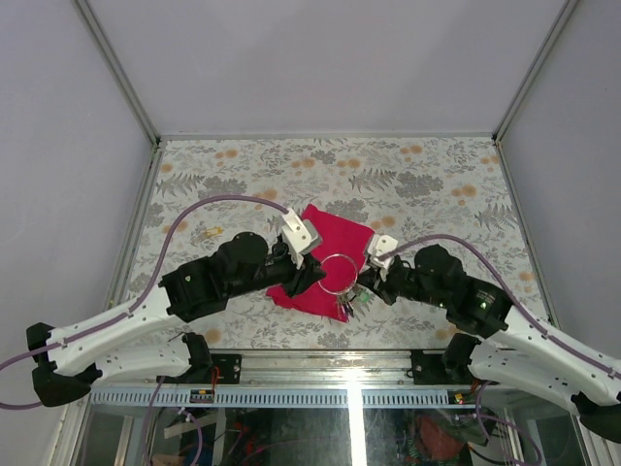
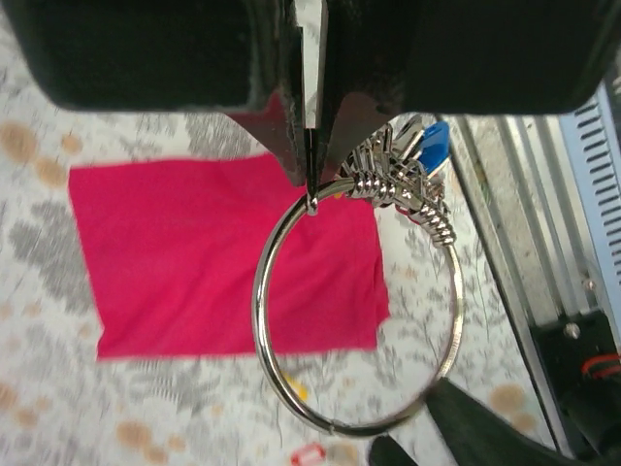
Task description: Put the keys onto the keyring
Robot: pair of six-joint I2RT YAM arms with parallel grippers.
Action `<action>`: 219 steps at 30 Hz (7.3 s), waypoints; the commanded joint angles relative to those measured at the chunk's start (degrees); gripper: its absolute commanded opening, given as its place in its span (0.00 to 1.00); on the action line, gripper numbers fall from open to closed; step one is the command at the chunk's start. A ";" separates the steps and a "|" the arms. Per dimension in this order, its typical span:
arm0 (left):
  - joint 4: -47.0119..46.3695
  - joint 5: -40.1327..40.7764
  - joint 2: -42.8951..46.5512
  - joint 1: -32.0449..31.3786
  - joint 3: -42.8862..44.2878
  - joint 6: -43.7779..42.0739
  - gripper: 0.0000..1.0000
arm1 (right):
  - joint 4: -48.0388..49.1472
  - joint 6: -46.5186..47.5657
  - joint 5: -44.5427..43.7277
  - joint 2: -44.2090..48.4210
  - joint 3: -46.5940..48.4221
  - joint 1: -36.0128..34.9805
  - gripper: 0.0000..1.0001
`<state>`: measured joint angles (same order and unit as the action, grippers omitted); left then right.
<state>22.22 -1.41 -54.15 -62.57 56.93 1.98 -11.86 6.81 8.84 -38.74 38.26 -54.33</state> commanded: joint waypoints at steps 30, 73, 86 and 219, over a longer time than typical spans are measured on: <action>-39.49 -1.88 6.04 -0.92 -21.68 1.84 0.71 | -45.49 -23.24 9.19 -24.95 36.22 0.23 0.00; -50.02 16.83 -3.74 -11.61 -23.81 -14.45 0.58 | -58.10 -23.75 8.39 -35.82 49.29 0.27 0.00; -55.41 16.11 -6.05 -12.70 -22.42 -21.96 0.58 | -58.20 -22.67 11.93 -36.58 49.91 0.31 0.00; -48.04 19.64 4.03 -16.81 -17.29 -30.12 0.52 | -40.17 -32.51 4.51 -23.45 53.11 0.23 0.00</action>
<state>-26.11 21.08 -50.24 -79.09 37.28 -22.98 -51.29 -23.44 10.28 -61.45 87.72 -53.95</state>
